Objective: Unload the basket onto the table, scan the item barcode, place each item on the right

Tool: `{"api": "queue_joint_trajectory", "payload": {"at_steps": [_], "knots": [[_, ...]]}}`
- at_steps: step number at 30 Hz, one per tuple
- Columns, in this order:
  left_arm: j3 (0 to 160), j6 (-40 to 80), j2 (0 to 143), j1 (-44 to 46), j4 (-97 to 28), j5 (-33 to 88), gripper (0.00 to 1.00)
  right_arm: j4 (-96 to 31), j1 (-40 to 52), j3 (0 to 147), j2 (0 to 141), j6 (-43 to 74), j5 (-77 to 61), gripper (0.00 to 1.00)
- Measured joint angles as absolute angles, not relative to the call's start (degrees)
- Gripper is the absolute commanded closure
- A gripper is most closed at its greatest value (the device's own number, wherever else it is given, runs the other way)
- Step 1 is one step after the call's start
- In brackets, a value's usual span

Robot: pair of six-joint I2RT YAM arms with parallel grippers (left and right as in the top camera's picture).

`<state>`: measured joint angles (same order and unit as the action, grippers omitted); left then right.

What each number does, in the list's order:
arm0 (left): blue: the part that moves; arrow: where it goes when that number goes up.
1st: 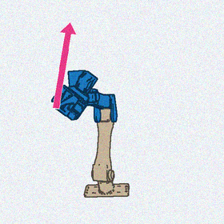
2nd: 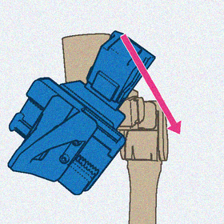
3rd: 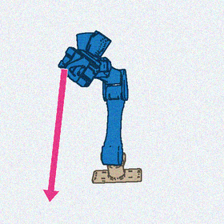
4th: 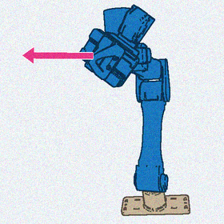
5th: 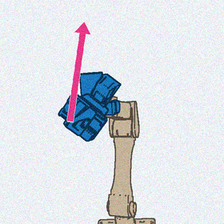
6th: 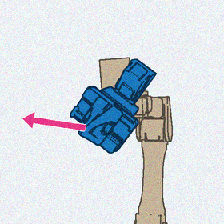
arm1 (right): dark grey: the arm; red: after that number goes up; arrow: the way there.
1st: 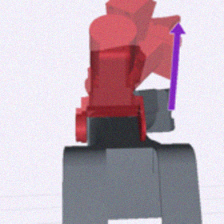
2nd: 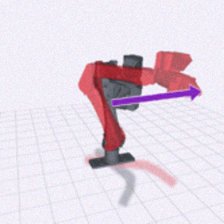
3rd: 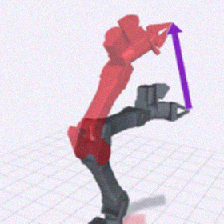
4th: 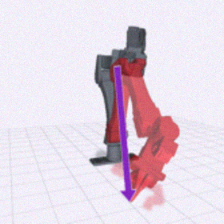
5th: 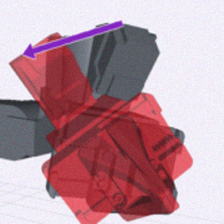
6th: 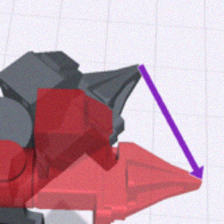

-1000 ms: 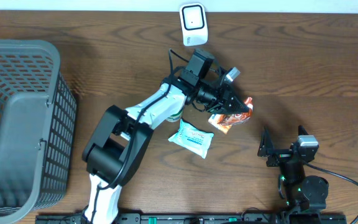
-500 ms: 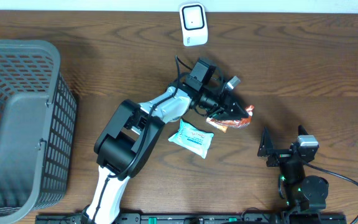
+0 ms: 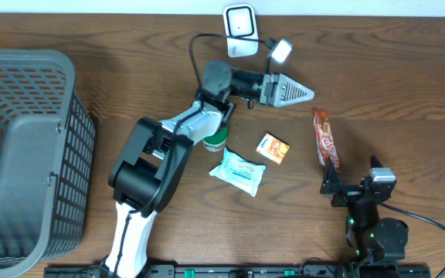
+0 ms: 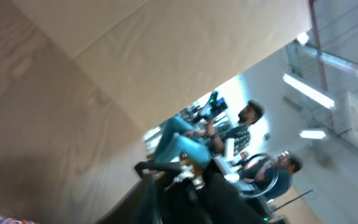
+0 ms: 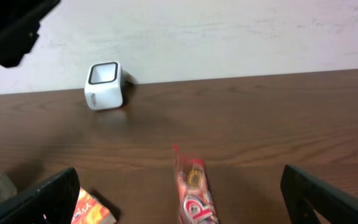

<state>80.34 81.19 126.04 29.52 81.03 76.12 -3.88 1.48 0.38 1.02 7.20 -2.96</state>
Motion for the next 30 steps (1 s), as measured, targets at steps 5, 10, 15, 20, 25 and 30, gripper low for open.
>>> {"api": "queue_joint_trajectory", "payload": {"at_steps": [5,10,15,20,25,30], "knots": [[80.34,87.44,126.02,27.59,84.75,76.05,0.19,-3.88,1.48,0.38,1.02,7.2,-2.96,0.01],[80.6,88.55,126.02,26.33,86.17,78.22,0.19,-3.88,1.48,0.38,1.02,7.2,-2.96,0.01],[84.16,88.07,126.02,24.84,79.66,80.18,0.19,-3.88,1.48,0.38,1.02,7.2,-2.98,0.01],[90.91,86.85,126.04,22.35,66.7,79.24,0.19,-3.88,1.48,0.38,1.02,7.2,-2.96,0.01],[100.47,86.26,126.04,22.09,55.72,76.9,0.18,-3.9,1.48,0.38,1.02,7.2,-2.98,0.01],[108.92,81.08,125.97,23.9,35.7,72.86,0.18,-3.88,1.48,0.38,1.02,7.2,-2.98,0.01]]}}
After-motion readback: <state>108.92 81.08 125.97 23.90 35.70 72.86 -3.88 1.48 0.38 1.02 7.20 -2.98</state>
